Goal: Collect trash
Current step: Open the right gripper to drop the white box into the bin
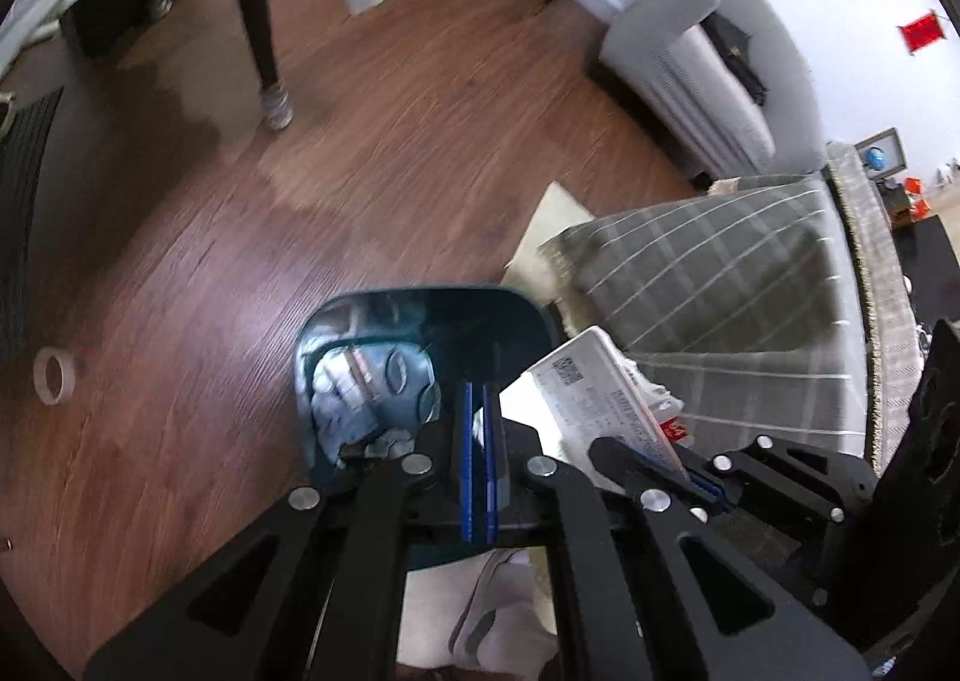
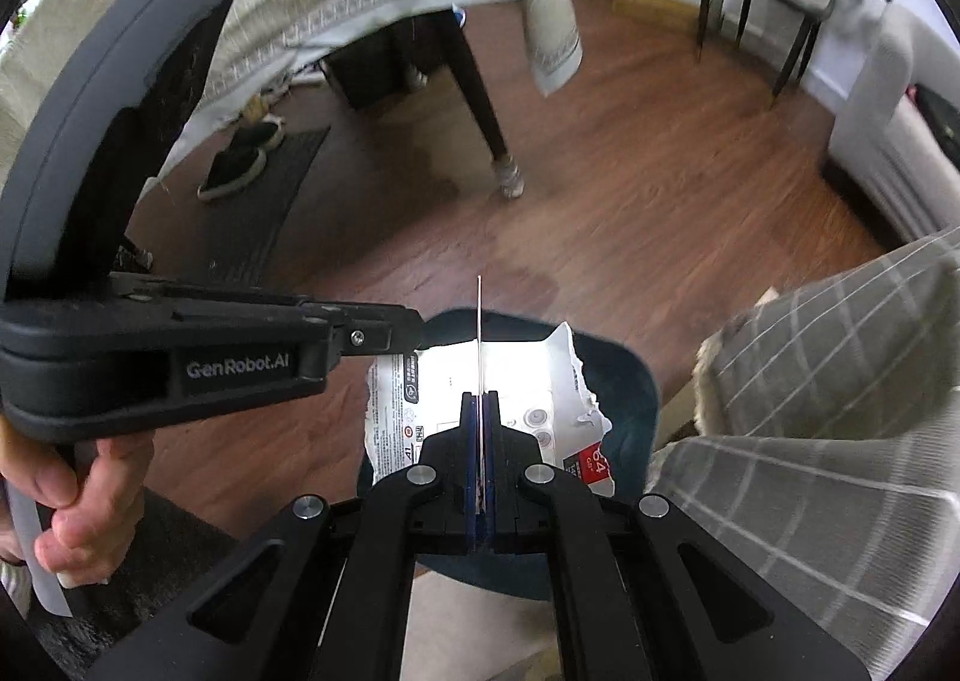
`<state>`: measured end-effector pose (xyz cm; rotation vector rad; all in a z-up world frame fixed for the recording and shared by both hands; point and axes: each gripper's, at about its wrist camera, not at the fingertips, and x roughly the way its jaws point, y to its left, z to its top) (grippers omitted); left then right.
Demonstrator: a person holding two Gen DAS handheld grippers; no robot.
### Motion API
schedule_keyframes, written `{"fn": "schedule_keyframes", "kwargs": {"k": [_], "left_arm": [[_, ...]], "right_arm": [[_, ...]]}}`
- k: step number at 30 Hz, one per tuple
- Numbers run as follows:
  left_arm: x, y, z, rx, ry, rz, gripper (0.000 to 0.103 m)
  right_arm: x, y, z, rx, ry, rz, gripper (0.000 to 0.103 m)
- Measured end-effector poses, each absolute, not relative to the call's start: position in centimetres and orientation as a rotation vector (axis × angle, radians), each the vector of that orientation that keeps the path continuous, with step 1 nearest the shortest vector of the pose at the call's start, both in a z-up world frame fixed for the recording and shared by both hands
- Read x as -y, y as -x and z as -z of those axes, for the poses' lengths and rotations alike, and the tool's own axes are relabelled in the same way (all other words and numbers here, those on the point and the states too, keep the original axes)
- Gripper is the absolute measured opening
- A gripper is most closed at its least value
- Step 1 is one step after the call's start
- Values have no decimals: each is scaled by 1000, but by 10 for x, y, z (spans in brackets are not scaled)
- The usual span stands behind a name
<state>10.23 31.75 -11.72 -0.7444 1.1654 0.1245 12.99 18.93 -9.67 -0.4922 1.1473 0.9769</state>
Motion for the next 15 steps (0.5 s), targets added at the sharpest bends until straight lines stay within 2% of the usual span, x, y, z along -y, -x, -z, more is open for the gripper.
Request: {"fn": "schedule_keyframes", "kwargs": {"k": [4,6,8,10,11,13,15], "left_arm": [[-325,-97,136,-1196,801,-117,6],[-327,-95,145,-1214,834,-122,14],[-331,-94,151,-1229,845,-148,34],[-333,-92,152,-1243,816,-188,34],[-334,-91,152,-1247,801,-204,34],[-336,-90,151,-1244,783,-228,34],[-338,-90,148,-1242,765,-249,36]], "right_arm": [[-195,-128,107,-1187,505,-968,1],[-195,-127,112,-1205,528,-950,2],[-196,-130,118,-1224,550,-928,3],[-197,-131,130,-1260,594,-894,6],[-195,-131,135,-1274,601,-884,9],[-193,-129,142,-1282,636,-854,36],[-191,-129,144,-1288,642,-850,42]]}}
